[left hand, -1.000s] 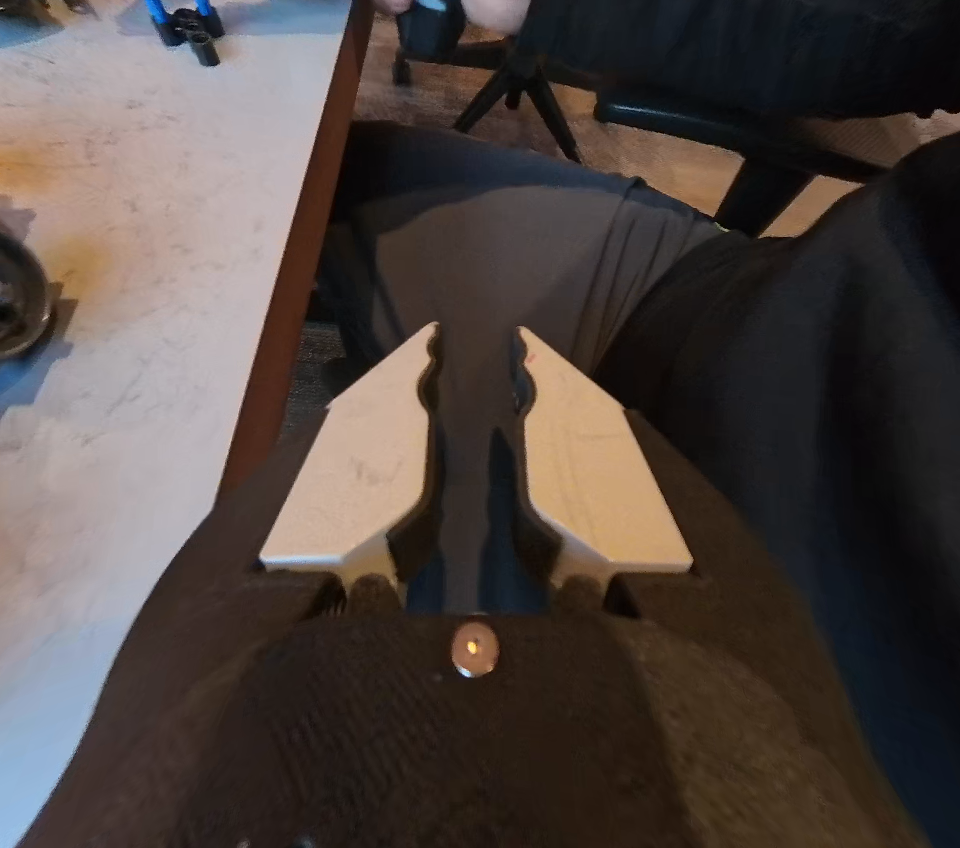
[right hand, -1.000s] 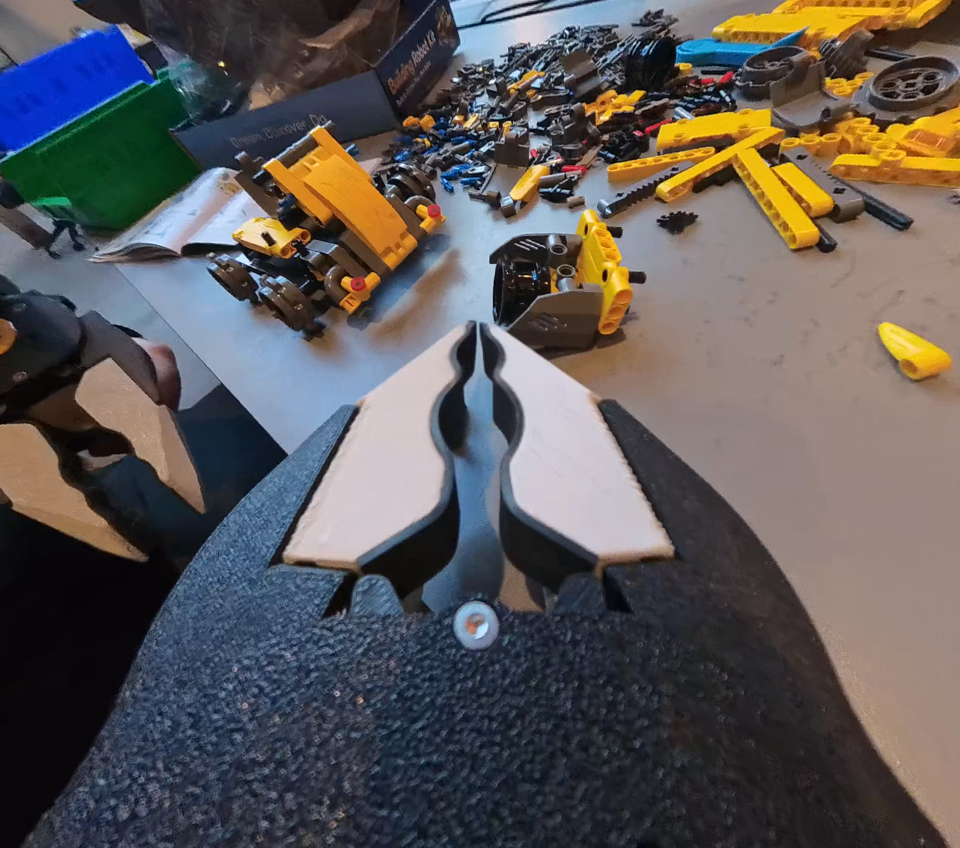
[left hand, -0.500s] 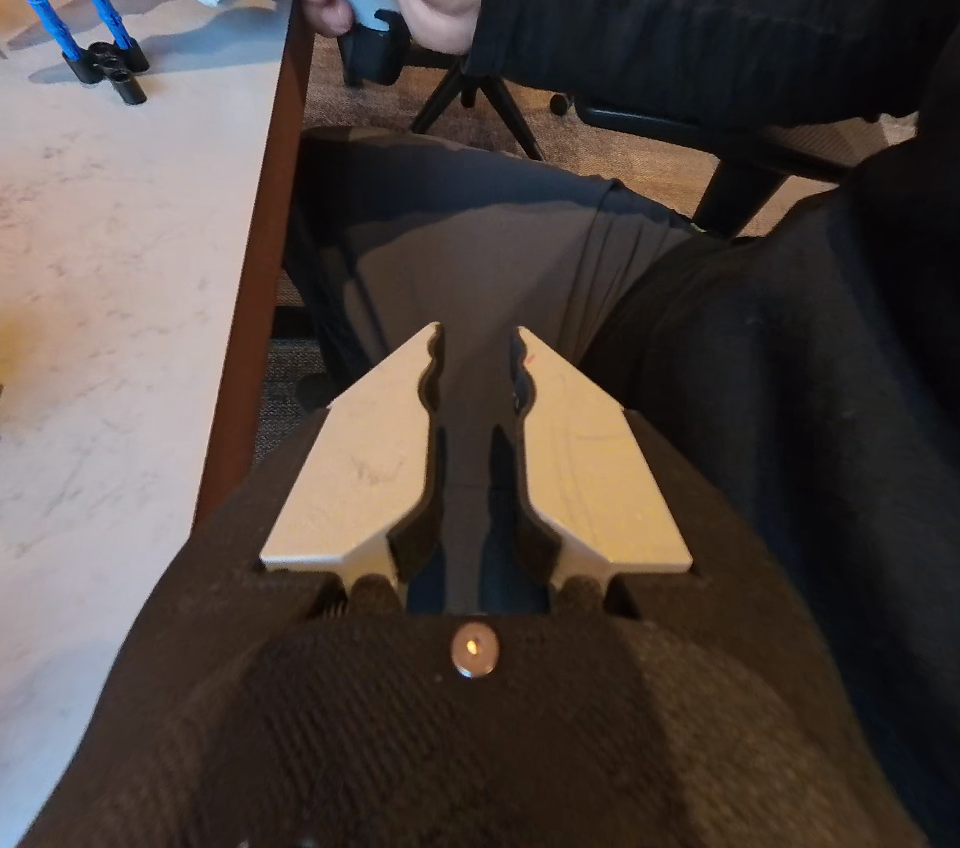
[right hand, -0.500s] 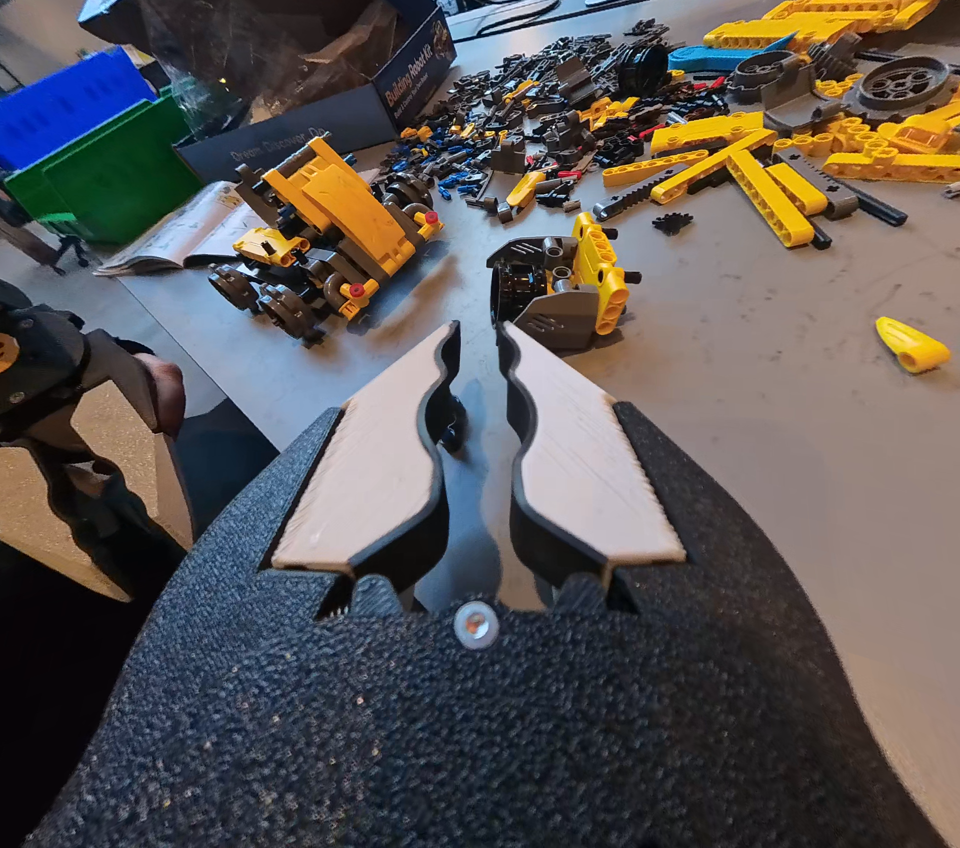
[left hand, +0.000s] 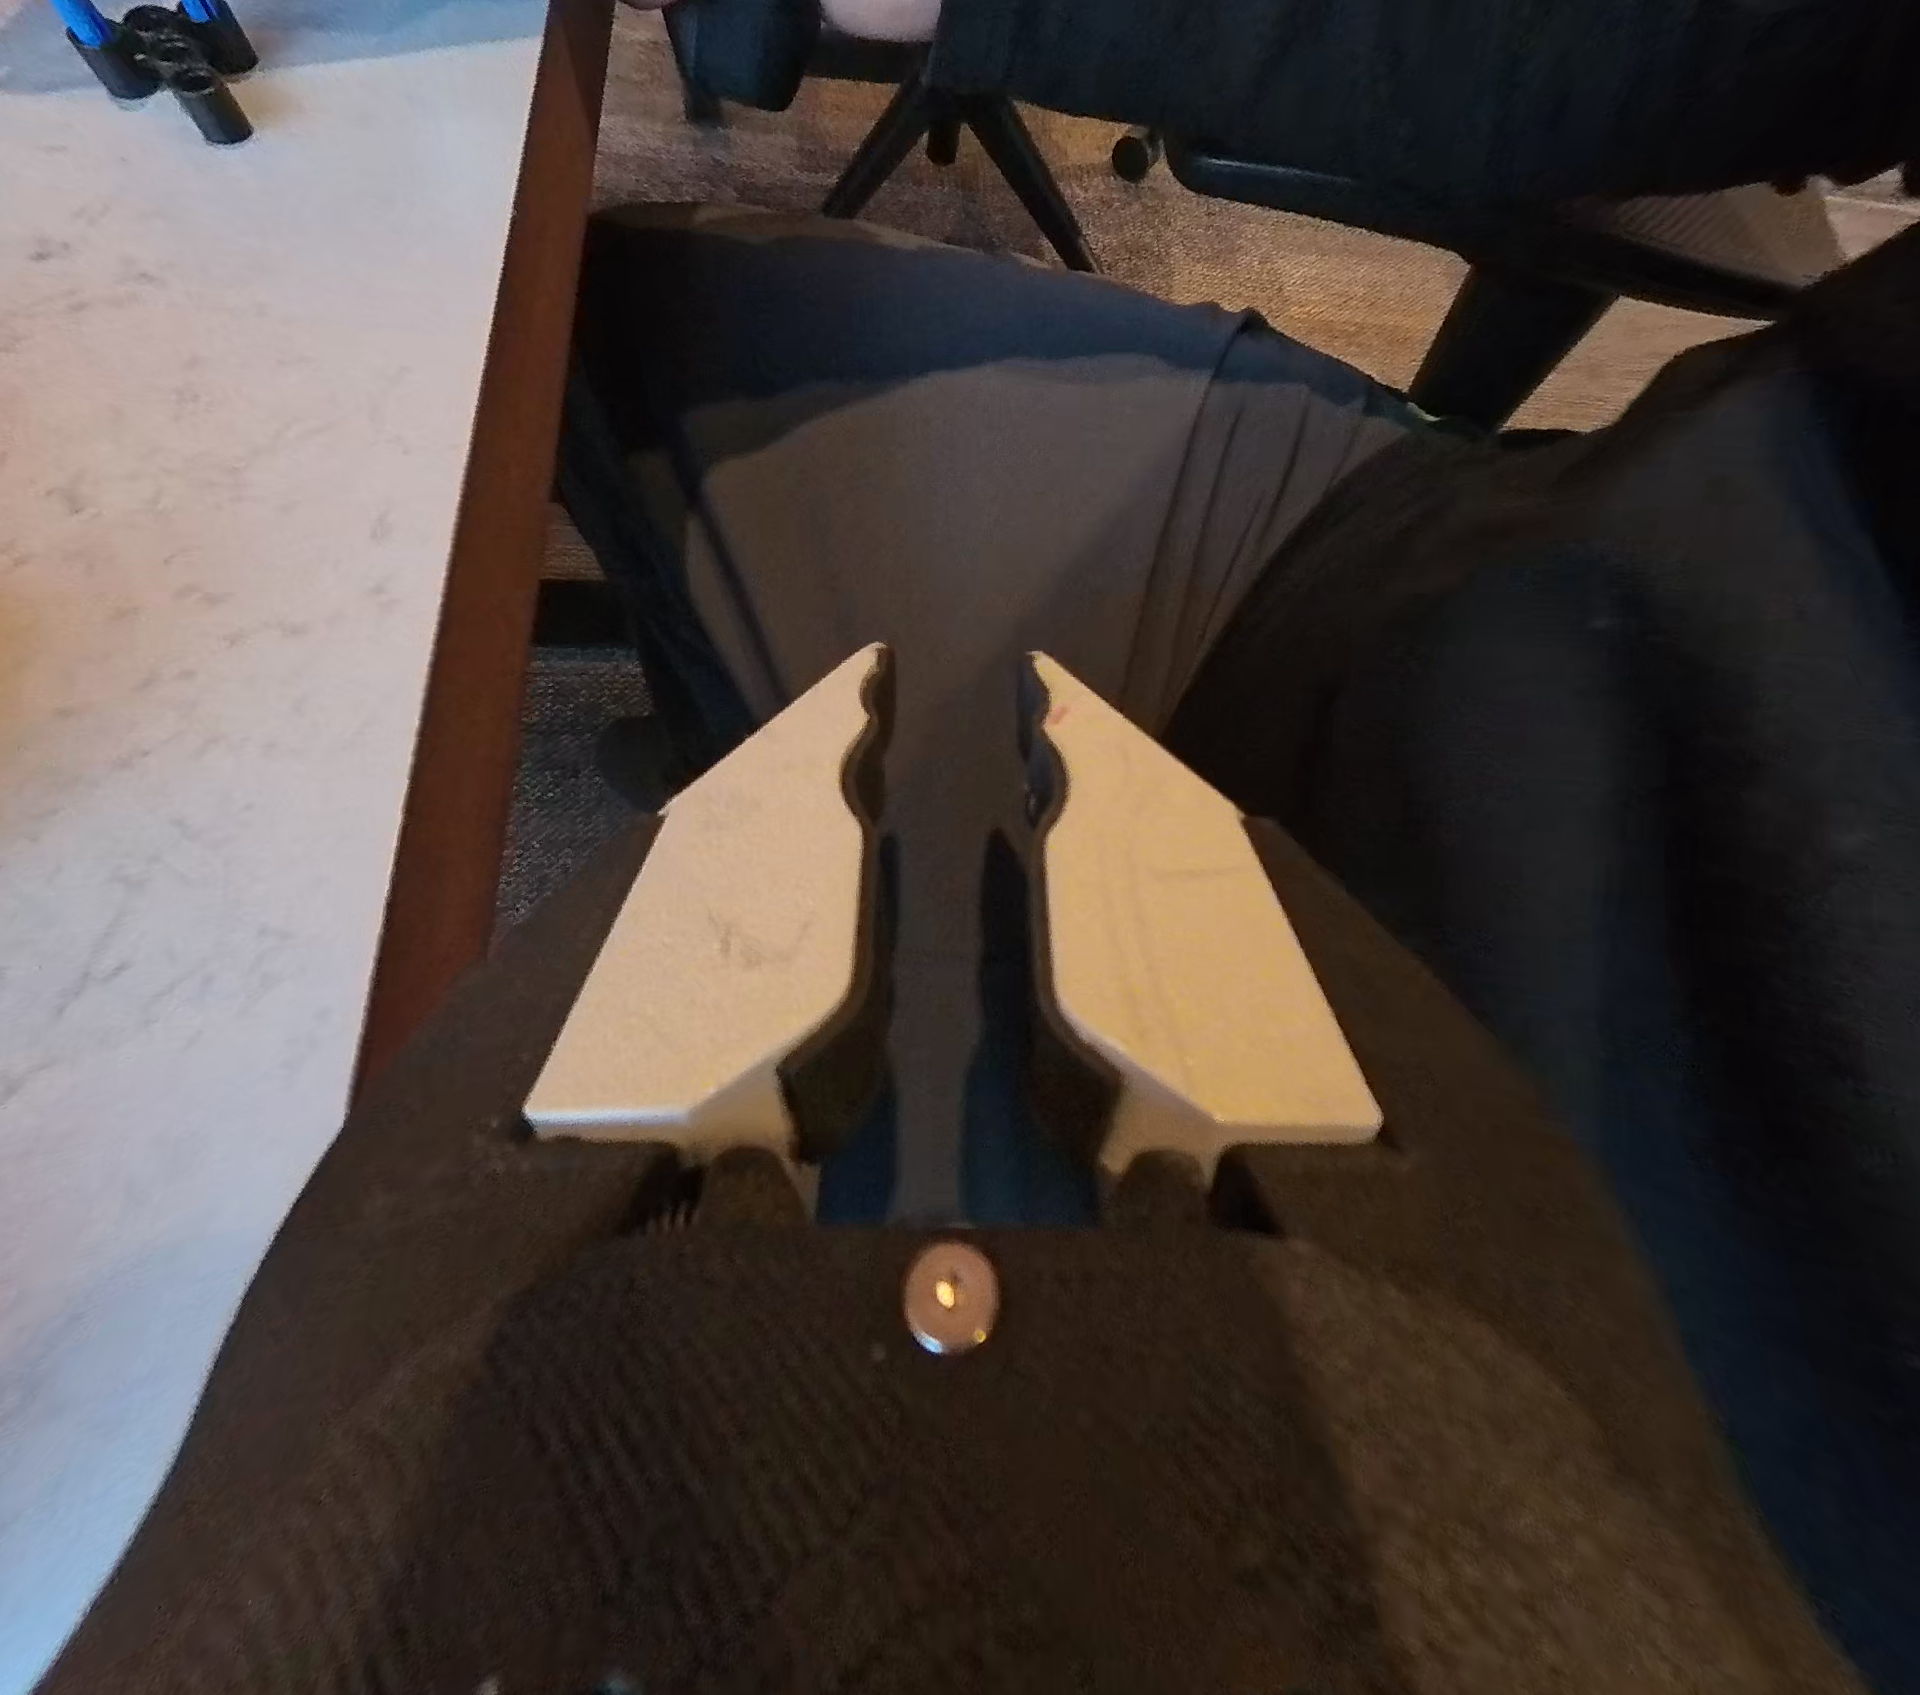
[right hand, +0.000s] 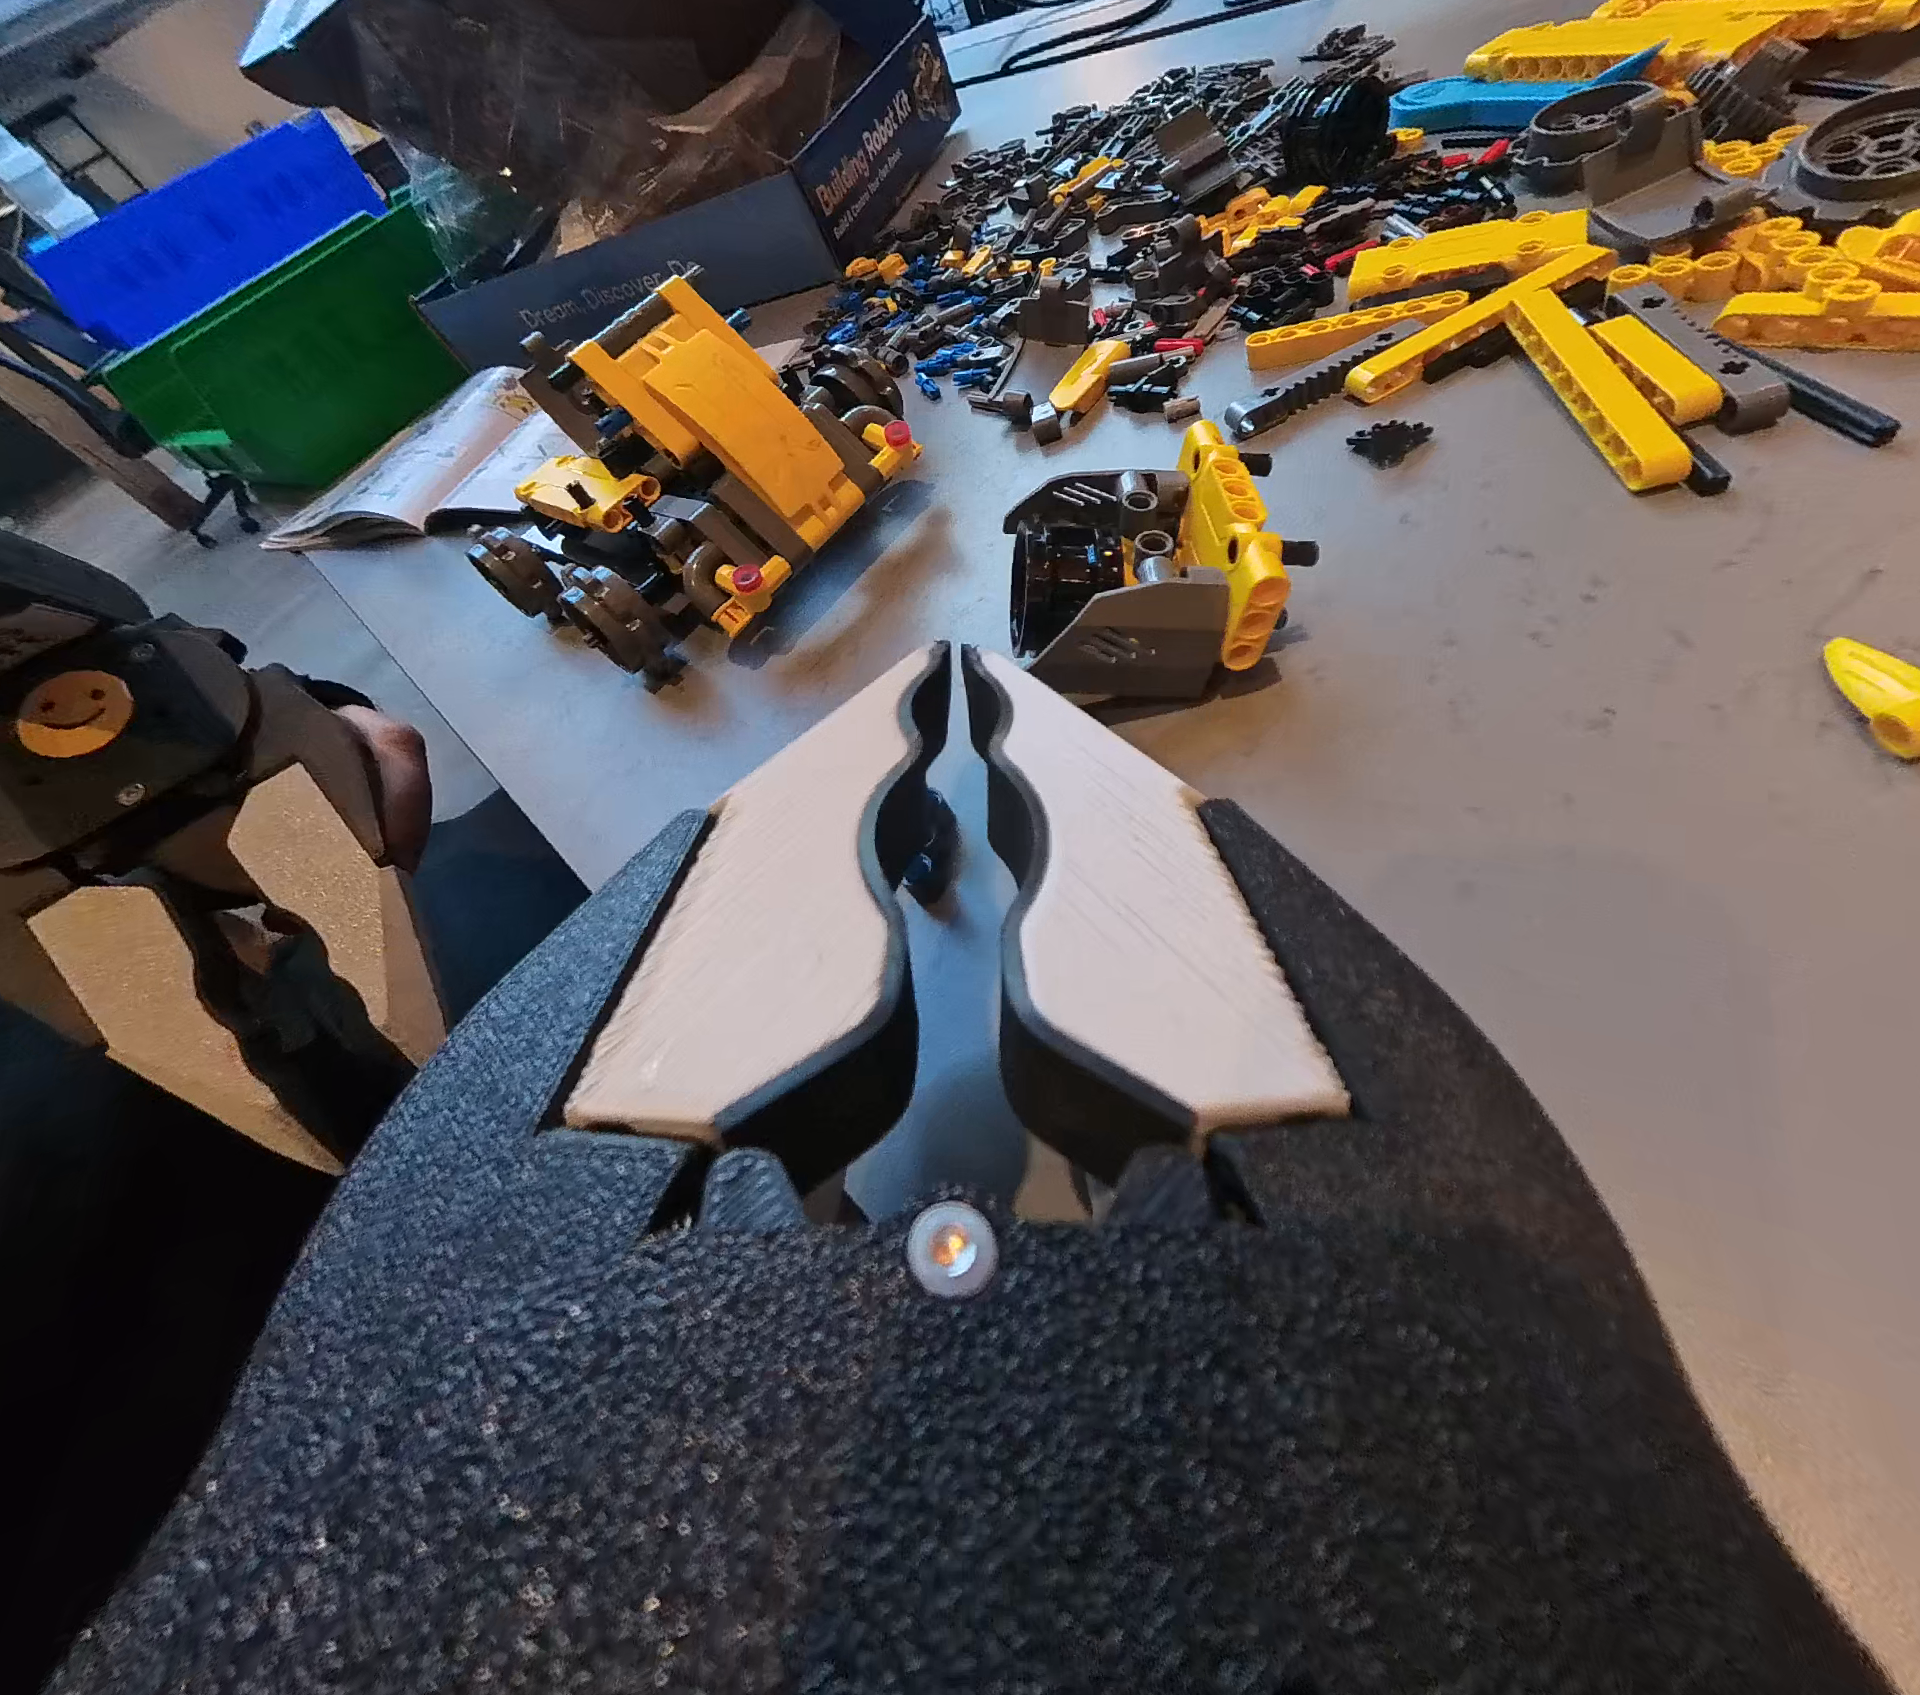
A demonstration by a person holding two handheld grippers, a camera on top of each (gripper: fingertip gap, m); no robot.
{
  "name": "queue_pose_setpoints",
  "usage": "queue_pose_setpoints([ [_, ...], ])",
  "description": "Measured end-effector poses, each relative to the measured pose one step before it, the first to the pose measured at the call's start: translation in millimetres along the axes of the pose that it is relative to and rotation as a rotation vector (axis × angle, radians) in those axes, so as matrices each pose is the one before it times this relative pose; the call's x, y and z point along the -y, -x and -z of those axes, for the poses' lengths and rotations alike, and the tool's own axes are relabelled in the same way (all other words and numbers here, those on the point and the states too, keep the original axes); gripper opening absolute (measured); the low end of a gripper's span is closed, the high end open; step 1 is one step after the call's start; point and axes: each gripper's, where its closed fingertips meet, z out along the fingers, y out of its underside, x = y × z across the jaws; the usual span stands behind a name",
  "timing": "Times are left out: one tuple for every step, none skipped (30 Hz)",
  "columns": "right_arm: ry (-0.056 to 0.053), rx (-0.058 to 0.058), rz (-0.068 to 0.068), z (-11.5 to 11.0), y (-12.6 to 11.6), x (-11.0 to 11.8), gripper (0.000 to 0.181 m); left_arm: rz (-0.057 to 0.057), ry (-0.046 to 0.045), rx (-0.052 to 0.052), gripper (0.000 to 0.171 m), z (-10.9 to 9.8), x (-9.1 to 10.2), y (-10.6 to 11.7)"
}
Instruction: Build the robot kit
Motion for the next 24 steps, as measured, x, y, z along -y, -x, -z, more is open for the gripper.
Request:
queue_pose_setpoints([
  [-0.0015, 0.0013, 0.0001, 0.09, 0.18, 0.15, 0.003, -0.0018, 0.00307, 0.0034, 0.022, -0.56, -0.67, 0.33],
  [-0.0005, 0.0015, -0.0011, 0.19, 0.12, 0.08, 0.005, -0.0028, 0.00361, 0.0050, 0.021, -0.46, -0.91, 0.65],
  [-0.0008, -0.0016, 0.0011, 0.12, -0.07, 0.08, 0.008, -0.0041, 0.00240, 0.0077, 0.020, -0.02, -0.74, 1.08],
  [-0.0023, -0.0052, 0.0051, 0.14, -0.24, 0.13, 0.011, -0.0036, 0.00288, 0.0072, 0.019, -0.04, -0.74, 1.17],
  [-0.0028, -0.0076, 0.0059, 0.28, -0.44, 0.08, 0.013, -0.0009, 0.00409, 0.0055, 0.019, 0.11, -1.03, 1.05],
  [-0.0025, -0.0046, 0.0029, 0.29, -0.16, 0.29, 0.018, 0.0013, 0.00418, 0.0055, 0.019, 0.18, -1.06, 1.10],
  [-0.0016, -0.0002, 0.0009, 0.41, 0.22, 0.30, 0.020, 0.0019, 0.00395, 0.0058, 0.019, 0.27, -1.22, 1.19],
  [-0.0024, 0.0029, 0.0002, 0.64, 0.52, 0.64, 0.020, 0.0023, 0.00305, 0.0065, 0.019, 0.43, -1.04, 1.11],
  [-0.0056, 0.0031, -0.0019, 1.04, 0.70, 1.47, 0.020, 0.0027, 0.00140, 0.0063, 0.019, 0.54, -0.87, 0.99],
  [-0.0058, -0.0007, -0.0031, 1.67, 0.08, 1.96, 0.021, 0.0027, 0.00081, 0.0041, 0.019, 0.67, -0.73, 0.32],
  [-0.0029, -0.0072, -0.0012, 2.55, -0.87, 1.81, 0.024, 0.0022, 0.00027, 0.0038, 0.019, 0.91, -0.66, 0.09],
  [-0.0016, -0.0133, 0.0045, 3.64, -1.80, 1.93, 0.026, 0.0012, -0.00069, 0.0032, 0.019, 0.73, -0.61, -0.25],
  [-0.0032, -0.0199, 0.0125, 5.03, -2.76, 2.36, 0.026, 0.0010, -0.00078, 0.0026, 0.018, 0.72, -0.62, -0.46],
  [-0.0044, -0.0290, 0.0205, 6.12, -4.19, 2.55, 0.026, 0.0014, -0.00031, 0.0030, 0.018, 0.30, -0.69, -0.35],
  [-0.0004, -0.0388, 0.0252, 6.63, -6.28, 1.88, 0.026, 0.0026, 0.00178, 0.0023, 0.017, -0.25, -1.00, -0.03],
  [0.0097, -0.0489, 0.0261, 6.43, -8.97, 0.31, 0.025, 0.0042, 0.00429, 0.0007, 0.017, -0.71, -1.31, -0.01],
  [0.0254, -0.0606, 0.0256, 5.36, -12.11, -2.02, 0.024, 0.0058, 0.00426, 0.0004, 0.017, -0.96, -1.43, 0.20],
  [0.0412, -0.0671, 0.0256, 3.87, -14.46, -4.16, 0.022, 0.0069, 0.00465, -0.0009, 0.017, -1.11, -1.42, 0.23],
  [0.0436, -0.0606, 0.0259, 2.61, -14.47, -3.89, 0.021, 0.0058, 0.00567, -0.0008, 0.017, -1.05, -1.66, 0.42],
  [0.0317, -0.0444, 0.0265, 1.45, -12.54, -1.57, 0.020, 0.0036, 0.00504, 0.0009, 0.017, -1.02, -1.27, 0.61],
  [0.0223, -0.0300, 0.0259, 0.44, -10.88, 0.36, 0.020, 0.0015, 0.00362, 0.0020, 0.017, -0.93, -0.86, 0.74],
  [0.0226, -0.0229, 0.0237, -0.63, -10.40, 0.71, 0.020, 0.0006, 0.00428, 0.0023, 0.016, -0.93, -0.78, 0.82],
  [0.0234, -0.0182, 0.0203, -1.43, -9.79, 0.94, 0.020, 0.0008, 0.00403, 0.0032, 0.016, -0.88, -0.53, 0.95],
  [0.0207, -0.0085, 0.0192, -1.98, -8.14, 1.78, 0.020, 0.0011, 0.00273, 0.0012, 0.016, -0.87, -0.43, 0.67],
])
